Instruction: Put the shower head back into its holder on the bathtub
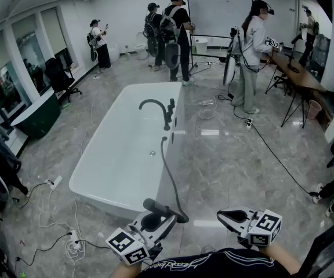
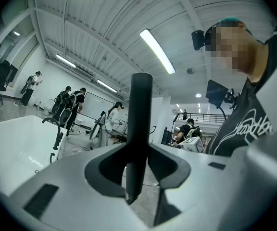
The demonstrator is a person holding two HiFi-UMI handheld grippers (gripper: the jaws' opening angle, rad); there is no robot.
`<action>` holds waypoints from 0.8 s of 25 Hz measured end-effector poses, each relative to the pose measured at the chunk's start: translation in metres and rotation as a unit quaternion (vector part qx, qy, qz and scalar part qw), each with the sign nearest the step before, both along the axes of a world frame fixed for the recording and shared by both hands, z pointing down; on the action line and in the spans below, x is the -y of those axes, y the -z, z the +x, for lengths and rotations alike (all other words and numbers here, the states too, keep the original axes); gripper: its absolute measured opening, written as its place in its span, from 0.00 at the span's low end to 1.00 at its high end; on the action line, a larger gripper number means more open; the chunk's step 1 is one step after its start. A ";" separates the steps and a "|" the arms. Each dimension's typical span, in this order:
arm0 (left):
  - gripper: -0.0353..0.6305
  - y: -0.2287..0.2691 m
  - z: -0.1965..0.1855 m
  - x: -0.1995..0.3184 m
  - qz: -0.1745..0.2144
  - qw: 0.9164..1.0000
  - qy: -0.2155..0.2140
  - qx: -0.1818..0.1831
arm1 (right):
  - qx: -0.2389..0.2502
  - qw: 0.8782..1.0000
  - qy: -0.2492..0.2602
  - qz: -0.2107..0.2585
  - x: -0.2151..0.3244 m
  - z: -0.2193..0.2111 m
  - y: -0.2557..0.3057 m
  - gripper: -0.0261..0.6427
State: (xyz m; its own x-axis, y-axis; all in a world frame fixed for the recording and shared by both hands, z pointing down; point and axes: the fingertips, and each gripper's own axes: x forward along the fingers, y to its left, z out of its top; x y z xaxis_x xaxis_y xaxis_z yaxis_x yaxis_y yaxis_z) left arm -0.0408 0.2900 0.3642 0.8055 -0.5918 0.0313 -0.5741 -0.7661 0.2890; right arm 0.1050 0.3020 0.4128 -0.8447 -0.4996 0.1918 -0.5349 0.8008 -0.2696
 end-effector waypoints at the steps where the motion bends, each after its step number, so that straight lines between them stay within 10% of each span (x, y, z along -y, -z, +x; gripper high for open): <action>1: 0.25 -0.001 -0.003 -0.001 -0.002 1.000 0.001 -0.002 | -0.001 1.000 0.000 0.000 -0.001 -0.003 -0.001 0.06; 20: 0.25 0.034 -0.063 -0.028 0.032 0.998 0.037 -0.039 | -0.017 0.999 0.035 0.006 -0.008 -0.051 0.007 0.06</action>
